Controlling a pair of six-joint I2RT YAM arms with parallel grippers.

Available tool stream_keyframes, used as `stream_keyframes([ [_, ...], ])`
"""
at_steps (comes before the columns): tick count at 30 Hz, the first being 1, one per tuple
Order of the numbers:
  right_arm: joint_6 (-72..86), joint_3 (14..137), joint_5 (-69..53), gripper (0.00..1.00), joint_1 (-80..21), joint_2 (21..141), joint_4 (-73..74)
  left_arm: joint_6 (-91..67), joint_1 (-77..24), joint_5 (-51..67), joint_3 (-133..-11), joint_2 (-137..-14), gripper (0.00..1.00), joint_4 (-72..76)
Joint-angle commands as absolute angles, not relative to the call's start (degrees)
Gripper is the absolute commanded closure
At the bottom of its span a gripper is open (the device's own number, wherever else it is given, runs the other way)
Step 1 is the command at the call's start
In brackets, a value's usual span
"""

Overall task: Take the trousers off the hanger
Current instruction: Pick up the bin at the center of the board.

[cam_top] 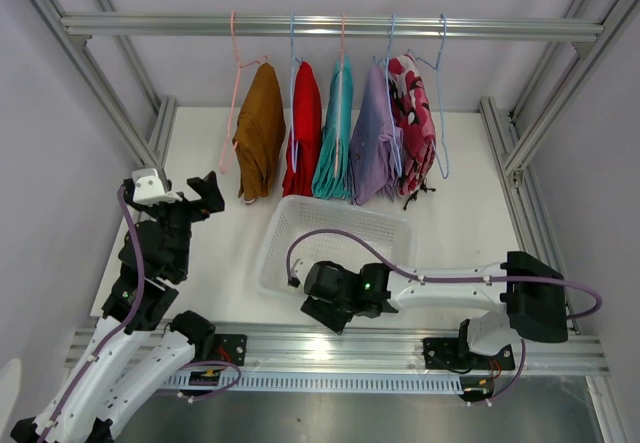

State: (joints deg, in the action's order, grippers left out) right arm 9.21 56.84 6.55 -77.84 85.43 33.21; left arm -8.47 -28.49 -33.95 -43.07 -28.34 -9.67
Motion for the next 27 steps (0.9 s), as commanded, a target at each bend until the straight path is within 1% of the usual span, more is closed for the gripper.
stream_keyframes([
  [1, 10.5, 55.7, 6.2, 0.39, -78.1, 86.9, 30.4, -7.6, -28.9, -32.9, -44.4, -28.5, 0.01, -9.5],
  [3, 11.5, 54.7, 6.2, 0.47, -78.2, 87.4, 30.1, -7.6, -28.9, -32.9, -44.3, -28.4, 0.01, -9.5],
  [4, 11.9, 54.2, 6.2, 0.55, -78.3, 87.4, 29.6, -7.6, -28.9, -32.9, -44.3, -28.3, 0.01, -9.5],
  [6, 13.3, 52.6, 6.2, 0.64, -78.2, 86.8, 29.2, -7.6, -28.9, -32.8, -44.2, -28.2, 0.01, -9.5],
  [7, 14.0, 52.0, 6.2, 0.74, -78.2, 86.5, 28.5, -7.6, -28.9, -32.7, -44.5, -28.2, 0.0, -9.5],
  [9, 15.5, 50.1, 6.1, 0.83, -78.6, 85.3, 27.9, -7.6, -28.8, -32.3, -44.5, -28.2, 0.01, -9.6],
  [10, 17.2, 49.5, 6.4, 0.92, -78.7, 84.6, 27.3, -7.6, -28.9, -32.2, -44.5, -28.2, 0.01, -9.7],
  [12, 19.2, 47.5, 6.8, 1.0, -79.3, 82.9, 26.7, -7.7, -28.9, -32.0, -44.6, -28.1, 0.01, -9.7],
  [23, 39.8, 39.0, 14.1, 1.0, -84.8, 72.7, 26.5, -8.3, -28.9, -31.4, -44.6, -27.6, 0.0, -10.0],
  [27, 45.2, 38.8, 16.9, 1.0, -86.7, 70.0, 29.2, -8.3, -28.9, -31.2, -44.6, -27.5, 0.01, -10.0],
])
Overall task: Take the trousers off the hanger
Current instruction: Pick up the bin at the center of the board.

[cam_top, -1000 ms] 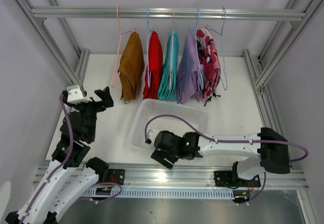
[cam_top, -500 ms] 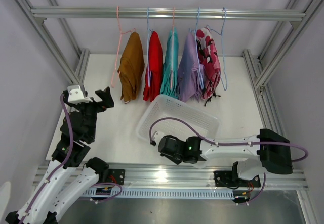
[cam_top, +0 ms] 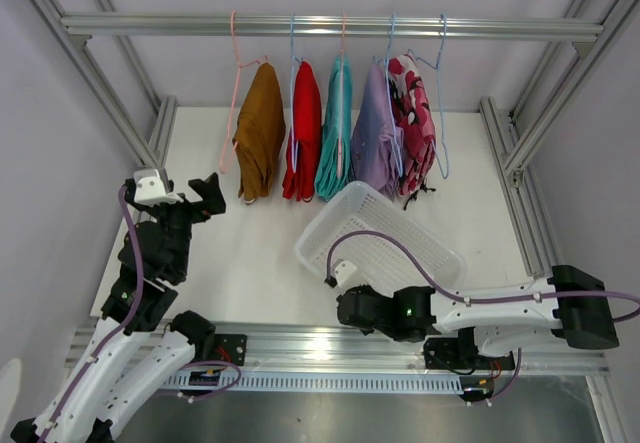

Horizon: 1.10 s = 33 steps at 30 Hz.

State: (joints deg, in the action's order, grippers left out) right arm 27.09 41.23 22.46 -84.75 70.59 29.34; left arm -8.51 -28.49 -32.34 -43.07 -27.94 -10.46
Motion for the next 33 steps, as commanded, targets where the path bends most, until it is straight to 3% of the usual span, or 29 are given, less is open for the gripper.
stream_keyframes([
  [1, 46.6, 38.9, 17.7, 1.0, -87.1, 69.5, 31.0, -8.3, -28.8, -31.2, -44.6, -27.5, 0.01, -10.1],
  [8, 61.5, 40.3, 25.7, 1.0, -90.6, 66.4, 39.4, -8.4, -28.9, -31.3, -44.6, -27.4, 0.0, -10.0],
  [26, 113.8, 42.9, 52.2, 1.0, -98.2, 51.3, 80.4, -8.5, -28.8, -31.2, -44.6, -27.8, 0.01, -10.1],
  [33, 111.3, 47.7, 58.2, 1.0, -91.4, 48.0, 87.0, -8.6, -28.9, -30.9, -44.6, -28.3, 0.01, -10.0],
])
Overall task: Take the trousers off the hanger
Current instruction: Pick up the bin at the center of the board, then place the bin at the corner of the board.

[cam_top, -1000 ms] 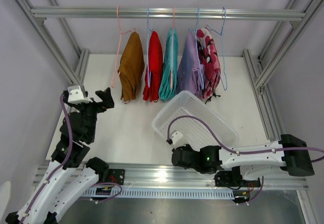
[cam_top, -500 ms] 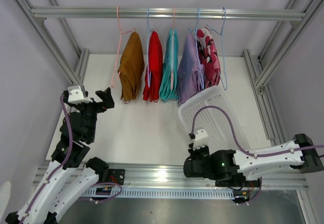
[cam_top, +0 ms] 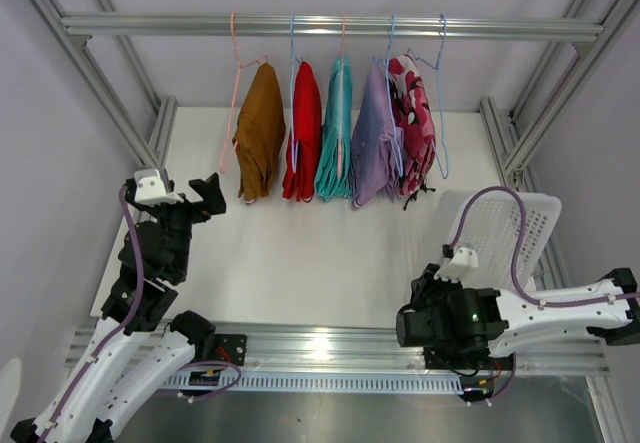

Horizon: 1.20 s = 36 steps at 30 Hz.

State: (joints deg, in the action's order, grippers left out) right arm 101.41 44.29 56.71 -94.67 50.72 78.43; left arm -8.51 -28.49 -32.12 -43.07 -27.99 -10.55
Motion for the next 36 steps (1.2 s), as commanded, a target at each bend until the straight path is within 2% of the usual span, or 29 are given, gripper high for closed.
stream_keyframes([
  [1, 108.6, 48.2, 58.5, 1.0, -90.3, 47.0, 86.9, -8.6, -28.9, -30.9, -44.6, -28.3, 0.0, -10.1],
  [5, 93.8, 50.7, 60.4, 1.0, -82.1, 42.2, 82.5, -8.6, -28.9, -30.8, -44.6, -28.3, 0.01, -10.0],
  [9, 70.9, 51.9, 56.3, 1.0, -69.9, 39.0, 66.9, -8.6, -28.9, -30.8, -44.6, -28.6, 0.01, -10.1],
  [13, 53.0, 49.5, 44.0, 1.0, -51.2, 40.1, 53.6, -8.6, -28.9, -30.7, -44.6, -28.6, 0.01, -10.2],
  [14, 48.5, 47.7, 37.1, 1.0, -47.9, 40.5, 48.7, -8.6, -28.9, -30.7, -44.6, -28.6, 0.0, -10.3],
  [17, 43.4, 45.0, 27.7, 1.0, -38.3, 42.3, 42.4, -8.5, -28.9, -30.8, -44.7, -28.6, 0.01, -10.2],
  [25, 35.6, 46.1, 15.2, 1.0, -25.8, 47.7, 35.6, -8.7, -28.8, -30.3, -44.6, -28.7, 0.01, -10.2],
  [28, 32.1, 46.7, 3.2, 1.0, -19.9, 52.1, 33.2, -8.7, -28.9, -30.1, -44.6, -28.6, 0.01, -10.2],
  [36, 27.4, 47.5, -2.4, 1.0, -12.3, 57.5, 31.1, -8.5, -28.8, -30.0, -44.6, -28.7, 0.0, -10.4],
])
